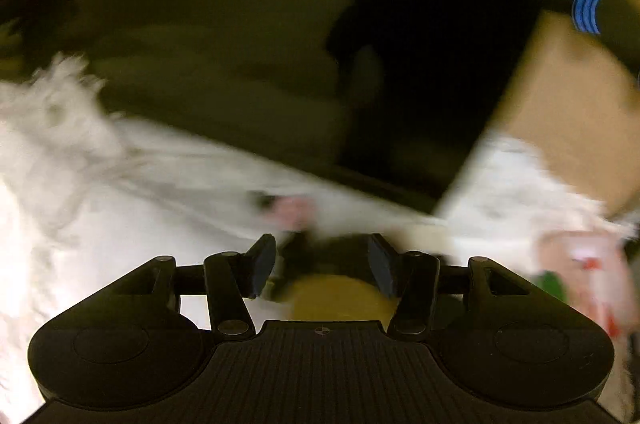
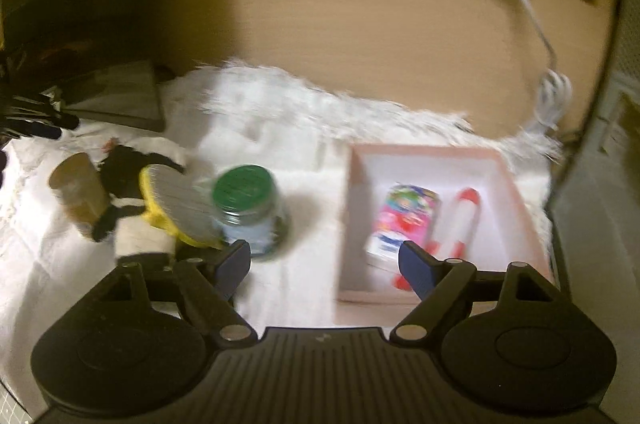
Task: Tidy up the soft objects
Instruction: 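Grasp the pink fabric rose with the left tool while the right tool reaches toward the sponge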
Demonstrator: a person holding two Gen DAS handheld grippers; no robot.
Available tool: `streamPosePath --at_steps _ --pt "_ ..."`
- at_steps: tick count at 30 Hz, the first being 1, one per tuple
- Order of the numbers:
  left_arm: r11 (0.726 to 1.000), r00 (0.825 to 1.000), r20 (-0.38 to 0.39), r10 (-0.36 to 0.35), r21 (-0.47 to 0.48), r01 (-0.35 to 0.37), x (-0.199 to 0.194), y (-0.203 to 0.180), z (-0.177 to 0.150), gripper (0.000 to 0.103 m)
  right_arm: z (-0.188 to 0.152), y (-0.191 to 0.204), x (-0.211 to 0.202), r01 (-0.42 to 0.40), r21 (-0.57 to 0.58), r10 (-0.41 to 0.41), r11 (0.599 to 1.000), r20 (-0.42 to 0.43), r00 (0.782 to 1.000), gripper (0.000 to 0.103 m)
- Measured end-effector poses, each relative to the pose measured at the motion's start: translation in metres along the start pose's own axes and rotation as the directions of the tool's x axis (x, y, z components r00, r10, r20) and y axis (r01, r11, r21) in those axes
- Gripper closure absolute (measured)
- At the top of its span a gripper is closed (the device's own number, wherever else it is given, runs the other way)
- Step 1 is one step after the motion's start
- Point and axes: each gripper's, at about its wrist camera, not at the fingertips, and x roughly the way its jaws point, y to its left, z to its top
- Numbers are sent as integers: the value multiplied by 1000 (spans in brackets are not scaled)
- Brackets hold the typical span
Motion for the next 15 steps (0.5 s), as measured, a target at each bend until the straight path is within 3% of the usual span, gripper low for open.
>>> streamPosePath --at_steps 3,7,9,11,15 --pt "999 998 -56 29 -34 -31 33 28 16 47 5 22 0 7 -31 -7 1000 9 1000 21" --pt "999 990 -143 -21 -27 18 77 29 31 47 8 35 -1 23 -44 -23 999 -2 1000 21" --pt "999 981 -190 43 20 -40 96 21 33 48 7 38 -1 43 -45 -43 998 -6 999 21" --pt "995 973 -211 96 57 -86 111 15 34 48 5 38 -3 70 -39 -70 997 -4 998 21" --pt "996 973 -221 66 77 -50 126 11 35 52 1 36 -2 92 -23 -92 995 -14 996 21"
